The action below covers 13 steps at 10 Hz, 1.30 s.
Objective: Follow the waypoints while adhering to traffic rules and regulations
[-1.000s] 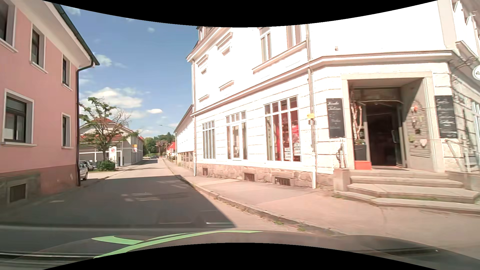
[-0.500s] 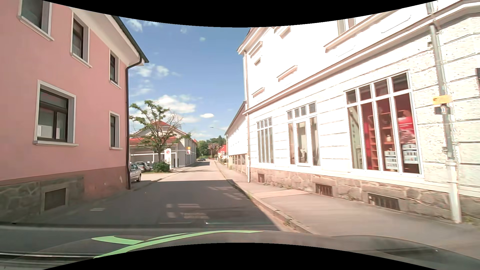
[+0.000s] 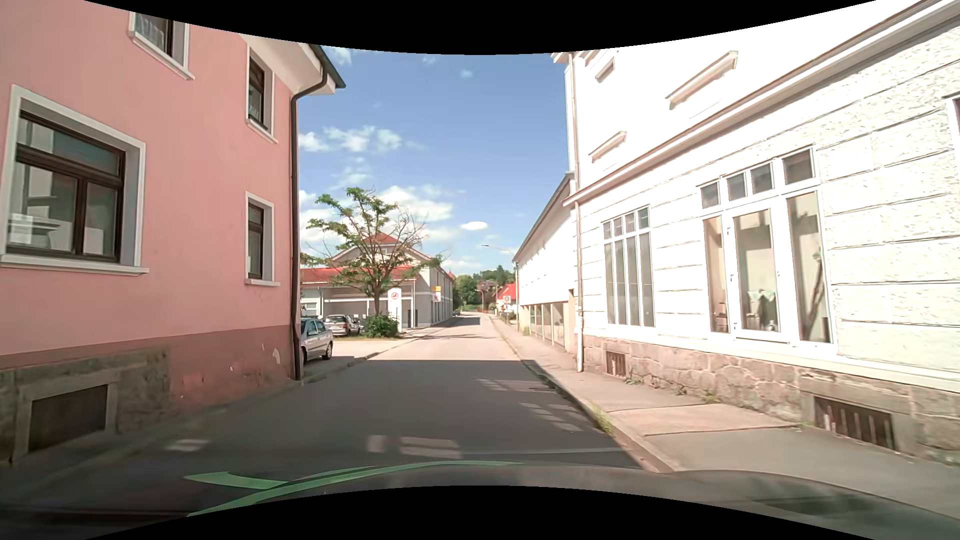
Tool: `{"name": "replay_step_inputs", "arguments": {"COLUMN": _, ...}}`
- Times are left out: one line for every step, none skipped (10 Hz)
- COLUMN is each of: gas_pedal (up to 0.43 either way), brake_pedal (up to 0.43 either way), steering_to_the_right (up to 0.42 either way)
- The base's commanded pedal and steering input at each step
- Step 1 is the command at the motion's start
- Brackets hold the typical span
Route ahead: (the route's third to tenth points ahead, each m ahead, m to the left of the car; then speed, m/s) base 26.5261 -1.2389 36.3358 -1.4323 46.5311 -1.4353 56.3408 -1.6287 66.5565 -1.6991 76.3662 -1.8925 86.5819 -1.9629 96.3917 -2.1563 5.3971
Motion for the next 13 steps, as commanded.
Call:
{"name": "replay_step_inputs", "arguments": {"gas_pedal": 0.157, "brake_pedal": 0.000, "steering_to_the_right": -0.101}}
{"name": "replay_step_inputs", "arguments": {"gas_pedal": 0.157, "brake_pedal": 0.000, "steering_to_the_right": -0.076}}
{"name": "replay_step_inputs", "arguments": {"gas_pedal": 0.150, "brake_pedal": 0.000, "steering_to_the_right": -0.060}}
{"name": "replay_step_inputs", "arguments": {"gas_pedal": 0.150, "brake_pedal": 0.000, "steering_to_the_right": -0.038}}
{"name": "replay_step_inputs", "arguments": {"gas_pedal": 0.150, "brake_pedal": 0.000, "steering_to_the_right": -0.024}}
{"name": "replay_step_inputs", "arguments": {"gas_pedal": 0.150, "brake_pedal": 0.000, "steering_to_the_right": -0.010}}
{"name": "replay_step_inputs", "arguments": {"gas_pedal": 0.150, "brake_pedal": 0.000, "steering_to_the_right": 0.003}}
{"name": "replay_step_inputs", "arguments": {"gas_pedal": 0.150, "brake_pedal": 0.000, "steering_to_the_right": 0.014}}
{"name": "replay_step_inputs", "arguments": {"gas_pedal": 0.150, "brake_pedal": 0.000, "steering_to_the_right": 0.022}}
{"name": "replay_step_inputs", "arguments": {"gas_pedal": 0.150, "brake_pedal": 0.000, "steering_to_the_right": 0.024}}
{"name": "replay_step_inputs", "arguments": {"gas_pedal": 0.150, "brake_pedal": 0.000, "steering_to_the_right": 0.024}}
{"name": "replay_step_inputs", "arguments": {"gas_pedal": 0.150, "brake_pedal": 0.000, "steering_to_the_right": 0.027}}
{"name": "replay_step_inputs", "arguments": {"gas_pedal": 0.150, "brake_pedal": 0.000, "steering_to_the_right": 0.029}}
